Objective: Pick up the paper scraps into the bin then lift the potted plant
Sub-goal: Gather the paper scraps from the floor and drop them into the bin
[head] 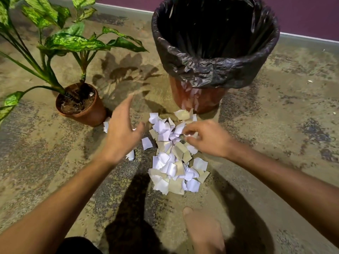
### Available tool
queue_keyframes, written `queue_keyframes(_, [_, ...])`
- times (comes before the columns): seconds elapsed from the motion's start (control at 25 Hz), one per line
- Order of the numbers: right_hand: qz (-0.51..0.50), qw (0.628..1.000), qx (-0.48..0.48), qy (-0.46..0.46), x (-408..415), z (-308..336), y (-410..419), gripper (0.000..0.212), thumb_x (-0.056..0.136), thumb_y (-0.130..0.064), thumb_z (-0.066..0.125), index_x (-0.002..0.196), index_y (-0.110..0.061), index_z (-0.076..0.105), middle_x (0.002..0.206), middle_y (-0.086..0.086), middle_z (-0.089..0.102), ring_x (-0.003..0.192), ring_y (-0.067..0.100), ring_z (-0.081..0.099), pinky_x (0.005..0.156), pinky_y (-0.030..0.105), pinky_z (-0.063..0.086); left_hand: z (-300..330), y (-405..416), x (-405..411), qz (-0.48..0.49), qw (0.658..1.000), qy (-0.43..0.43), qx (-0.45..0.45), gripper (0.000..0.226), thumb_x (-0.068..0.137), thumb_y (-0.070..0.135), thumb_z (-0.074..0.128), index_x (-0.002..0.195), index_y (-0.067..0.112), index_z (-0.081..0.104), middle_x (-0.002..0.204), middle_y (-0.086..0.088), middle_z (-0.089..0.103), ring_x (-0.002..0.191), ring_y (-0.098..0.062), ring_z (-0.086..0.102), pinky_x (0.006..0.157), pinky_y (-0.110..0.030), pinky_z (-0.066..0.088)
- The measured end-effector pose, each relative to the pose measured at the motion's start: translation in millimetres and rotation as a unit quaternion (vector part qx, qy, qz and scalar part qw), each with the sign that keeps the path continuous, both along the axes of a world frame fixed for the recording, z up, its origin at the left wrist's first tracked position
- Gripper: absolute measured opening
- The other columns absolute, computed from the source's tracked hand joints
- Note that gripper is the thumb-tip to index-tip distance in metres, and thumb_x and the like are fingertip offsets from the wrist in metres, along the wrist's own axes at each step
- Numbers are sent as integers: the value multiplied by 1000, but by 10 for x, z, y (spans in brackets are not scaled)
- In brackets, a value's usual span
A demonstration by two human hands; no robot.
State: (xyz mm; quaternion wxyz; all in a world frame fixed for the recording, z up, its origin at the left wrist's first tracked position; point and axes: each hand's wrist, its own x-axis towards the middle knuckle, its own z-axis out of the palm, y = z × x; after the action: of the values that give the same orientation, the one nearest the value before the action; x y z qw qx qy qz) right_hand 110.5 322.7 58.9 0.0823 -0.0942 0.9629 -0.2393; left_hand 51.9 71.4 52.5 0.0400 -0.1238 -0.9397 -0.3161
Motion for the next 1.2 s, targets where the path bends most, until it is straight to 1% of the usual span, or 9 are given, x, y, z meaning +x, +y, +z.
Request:
queue_keyframes(0.12, [14,984,105,-141,56,-219,232,83,76,-60,67,146,-31,32,149,1,40,128,23,46,99,39,41,-373,-237,-5,4,985,-170,-31,106,74,49,75,151,21,7,155,-8,23,141,-27,24,115,-46,27])
queue_keyframes(0.24, [70,951,180,-243,393,-579,308,131,55,-67,78,149,-41,-10,161,-1,-1,143,33,21,108,51,31,-629,-348,105,-21,939,-339,-52,142,50,70,77,151,19,-9,161,-8,0,147,-30,2,118,-53,15])
queue_keyframes(0.44, [103,952,217,-191,654,-835,109,145,47,-67,81,142,-43,-26,160,1,-16,134,38,30,102,46,39,-764,-217,252,-90,908,-384,-144,153,42,70,81,150,21,-16,160,-6,-12,146,-34,-11,118,-58,5])
queue_keyframes(0.56, [98,961,207,-154,663,-841,-70,140,55,-68,78,140,-44,-32,160,4,-19,137,38,30,97,43,48,-801,-8,369,-127,902,-377,-166,150,49,61,85,149,23,-20,159,-2,-18,145,-33,-17,118,-54,2])
queue_keyframes(0.68, [102,967,186,-143,613,-831,-264,125,69,-57,75,144,-44,-24,160,7,-14,140,34,25,97,43,46,-809,249,510,-155,905,-346,-192,136,61,43,87,150,26,-15,160,0,-14,146,-35,-8,117,-50,11])
queue_keyframes(0.84, [102,976,138,-135,516,-863,-410,88,85,-33,67,152,-36,10,160,10,6,134,32,38,98,38,45,-805,382,543,-131,932,-296,-162,96,74,8,77,150,27,20,156,-4,14,138,-32,27,110,-42,37])
queue_keyframes(0.96, [73,980,132,-126,412,-831,-367,65,90,-18,60,146,-32,32,158,5,18,126,31,49,95,38,49,-773,318,465,-95,955,-256,-113,63,79,-8,63,134,19,51,138,-5,46,117,-19,53,96,-21,46])
queue_keyframes(1.08, [31,988,104,-114,362,-752,-290,50,89,-15,58,135,-32,49,155,0,29,121,31,54,95,40,51,-698,283,407,-69,956,-262,-109,41,80,-11,54,110,13,69,117,-7,66,99,-19,63,85,-25,52])
queue_keyframes(1.2, [4,993,79,-82,355,-661,-239,35,91,-16,57,124,-27,62,147,1,43,118,30,57,100,38,48,-646,283,351,-63,955,-266,-112,25,79,-6,59,86,14,72,100,-6,71,81,-18,63,67,-23,50])
